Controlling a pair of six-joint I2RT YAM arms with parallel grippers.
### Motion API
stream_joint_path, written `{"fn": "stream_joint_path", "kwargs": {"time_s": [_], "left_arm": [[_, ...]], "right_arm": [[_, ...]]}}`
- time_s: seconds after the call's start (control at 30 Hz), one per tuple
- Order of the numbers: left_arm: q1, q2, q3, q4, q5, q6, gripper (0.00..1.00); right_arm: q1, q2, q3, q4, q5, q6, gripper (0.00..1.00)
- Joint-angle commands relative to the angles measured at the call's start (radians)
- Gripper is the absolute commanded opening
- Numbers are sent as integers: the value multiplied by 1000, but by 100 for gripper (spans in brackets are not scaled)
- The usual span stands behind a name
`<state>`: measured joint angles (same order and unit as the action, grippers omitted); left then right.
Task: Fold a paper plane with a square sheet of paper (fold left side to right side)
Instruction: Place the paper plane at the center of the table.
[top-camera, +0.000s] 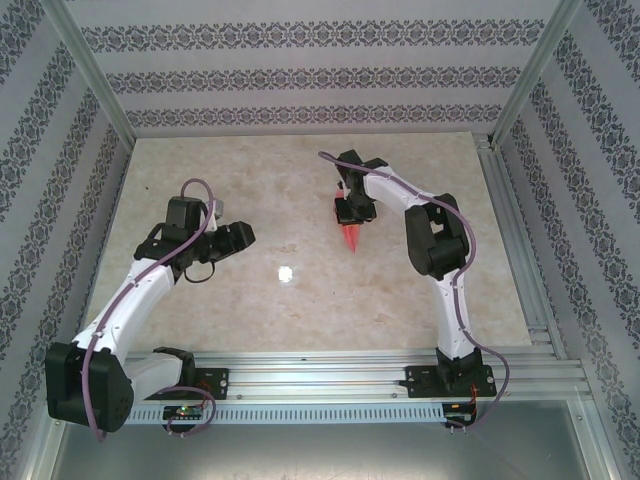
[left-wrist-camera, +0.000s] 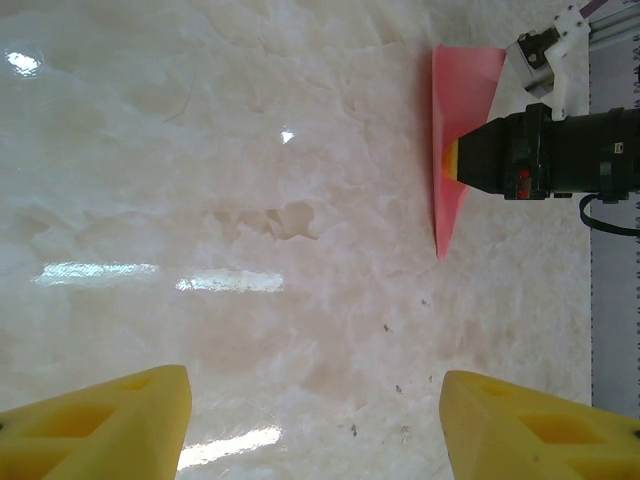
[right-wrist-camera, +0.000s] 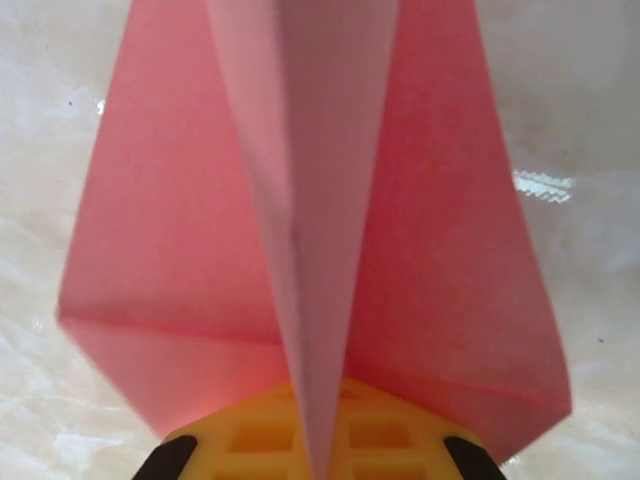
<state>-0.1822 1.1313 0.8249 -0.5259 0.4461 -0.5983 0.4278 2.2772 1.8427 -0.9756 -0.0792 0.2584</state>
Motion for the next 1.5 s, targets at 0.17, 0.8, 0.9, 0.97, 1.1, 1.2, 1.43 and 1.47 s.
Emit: {"fn": "stream_joint_path", "kwargs": {"time_s": [0.17,0.8,0.9,0.97,1.1,1.2,1.43,1.47], "left_arm": [[15,-19,5,-36,-23,35,68],[15,-19,10,-33,-25,30,69],[15,-27,5,-9,-40,12,70],[16,-43,-1,8,-82,0,71],[21,-94,-7,35,-237,-30,76],[28,-147,-8,49,-399,-26,79],[34,-280,-124,284,-720,117,86],[34,-288,-156,333,-764,146,88]], "right_arm": [[-3,87,64,-91,18,-41,8],[3,-85,126,-149,30,-53,30],[7,-157,102,-149,43,-50,34],[9,-245,48,-127,61,-45,39],[4,-492,-140,-26,127,-29,54],[-16,-700,-339,93,165,-25,64],[-161,-1059,-773,403,245,-56,98],[-194,-1095,-833,451,259,-63,98]]}}
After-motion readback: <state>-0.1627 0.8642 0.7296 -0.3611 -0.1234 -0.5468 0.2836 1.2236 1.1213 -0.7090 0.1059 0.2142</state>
